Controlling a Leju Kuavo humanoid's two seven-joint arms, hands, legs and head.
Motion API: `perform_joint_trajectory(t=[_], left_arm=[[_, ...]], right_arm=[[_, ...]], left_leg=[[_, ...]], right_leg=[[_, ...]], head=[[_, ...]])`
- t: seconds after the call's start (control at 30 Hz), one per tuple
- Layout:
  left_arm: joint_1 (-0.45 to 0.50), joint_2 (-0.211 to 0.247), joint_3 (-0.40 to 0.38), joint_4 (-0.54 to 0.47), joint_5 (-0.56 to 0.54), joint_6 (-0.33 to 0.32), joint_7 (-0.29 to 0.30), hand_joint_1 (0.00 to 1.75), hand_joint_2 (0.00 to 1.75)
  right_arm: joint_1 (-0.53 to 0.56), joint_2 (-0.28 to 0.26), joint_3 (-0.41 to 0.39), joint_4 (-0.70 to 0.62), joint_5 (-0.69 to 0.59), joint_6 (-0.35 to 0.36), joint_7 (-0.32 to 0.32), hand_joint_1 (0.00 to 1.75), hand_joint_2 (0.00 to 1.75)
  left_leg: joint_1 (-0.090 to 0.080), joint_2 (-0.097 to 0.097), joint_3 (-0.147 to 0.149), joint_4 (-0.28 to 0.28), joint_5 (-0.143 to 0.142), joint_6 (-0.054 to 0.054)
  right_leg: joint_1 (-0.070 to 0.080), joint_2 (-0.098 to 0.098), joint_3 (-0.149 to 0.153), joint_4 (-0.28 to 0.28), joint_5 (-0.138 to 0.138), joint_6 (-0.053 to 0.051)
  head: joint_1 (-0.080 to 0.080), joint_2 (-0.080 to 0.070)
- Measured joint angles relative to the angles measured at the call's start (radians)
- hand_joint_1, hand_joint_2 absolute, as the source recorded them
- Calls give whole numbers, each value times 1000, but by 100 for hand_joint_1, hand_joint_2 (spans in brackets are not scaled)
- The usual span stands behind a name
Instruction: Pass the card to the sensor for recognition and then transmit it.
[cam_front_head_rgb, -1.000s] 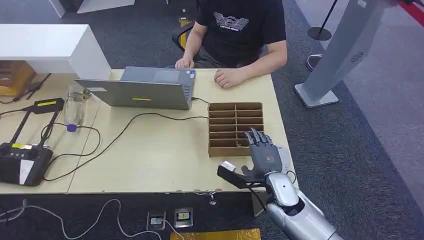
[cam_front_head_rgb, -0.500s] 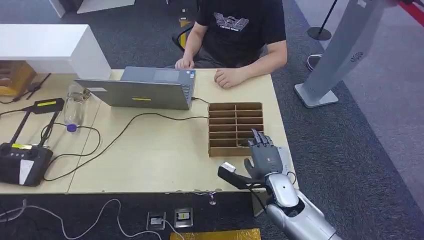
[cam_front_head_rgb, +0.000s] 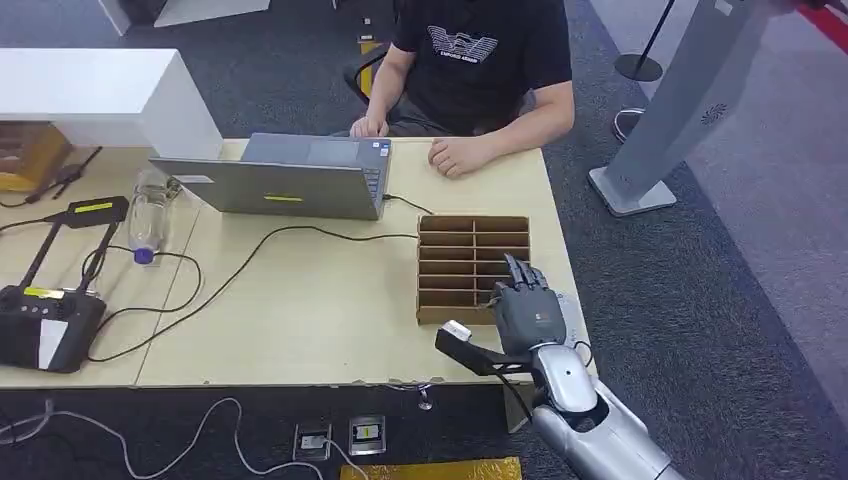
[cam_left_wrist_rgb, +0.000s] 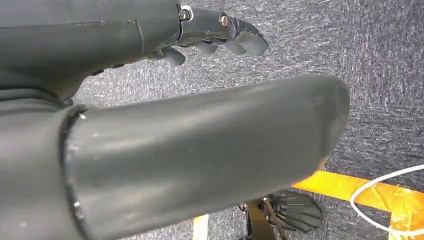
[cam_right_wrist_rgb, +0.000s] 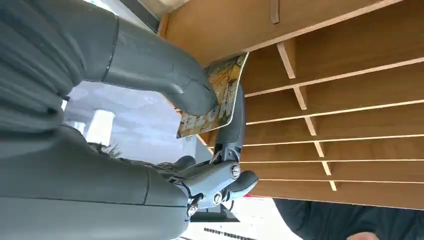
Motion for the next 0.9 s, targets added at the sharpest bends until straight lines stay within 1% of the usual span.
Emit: perform_joint_trajectory(t=[0.57, 0.63, 0.8, 0.9], left_arm=[[-1, 0, 0, 0, 1, 2, 0, 0, 0], [-1, 0, 0, 0, 1, 2, 0, 0, 0], [-1, 0, 0, 0, 2, 1, 0, 0, 0], [-1, 1, 0, 0, 2, -2, -2, 0, 0]], right_arm=[[0, 0, 0, 2, 4, 3, -1, 175, 175], [0, 0, 0, 2, 4, -4, -6, 175, 175], [-11, 0, -11, 0, 25, -65, -30, 175, 175], [-34, -3, -43, -31, 55, -67, -64, 175, 175]], left_leg=[[0, 0, 0, 0, 0, 0], [0, 0, 0, 0, 0, 0], [0, 0, 0, 0, 0, 0], [0, 0, 0, 0, 0, 0]], right_leg=[[0, 0, 0, 0, 0, 0], [0, 0, 0, 0, 0, 0], [0, 0, 0, 0, 0, 0], [0, 0, 0, 0, 0, 0]], head=[[0, 0], [0, 0], [0, 0], [0, 0]])
